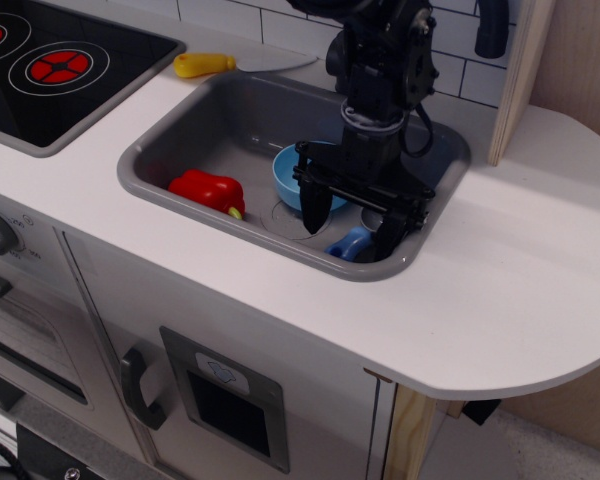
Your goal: Take spoon out of bowl sink
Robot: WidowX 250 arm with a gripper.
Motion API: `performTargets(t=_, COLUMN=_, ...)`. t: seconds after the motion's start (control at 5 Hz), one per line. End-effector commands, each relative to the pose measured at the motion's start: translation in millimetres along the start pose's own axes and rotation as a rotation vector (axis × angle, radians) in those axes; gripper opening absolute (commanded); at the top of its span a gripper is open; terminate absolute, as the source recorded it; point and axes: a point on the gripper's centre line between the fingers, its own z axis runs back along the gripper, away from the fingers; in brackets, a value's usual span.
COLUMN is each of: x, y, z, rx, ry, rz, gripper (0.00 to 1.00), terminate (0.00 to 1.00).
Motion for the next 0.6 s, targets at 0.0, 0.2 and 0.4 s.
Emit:
performTargets(t=0.0, x=8.5, y=42.0, z=70.6, rx=-0.062, ry=-0.175, rz=0.109, gripper=1.00, terminate=0.00)
performTargets(t=0.2, x=11.2, y=45.5, z=79.8, rx=-0.066, ry=-0.190, rz=0.133, gripper=1.00, terminate=0.00)
performTargets(t=0.4, x=11.2, y=45.5, z=79.8, rx=-0.066, ry=-0.190, rz=0.133, gripper=1.00, terminate=1.00)
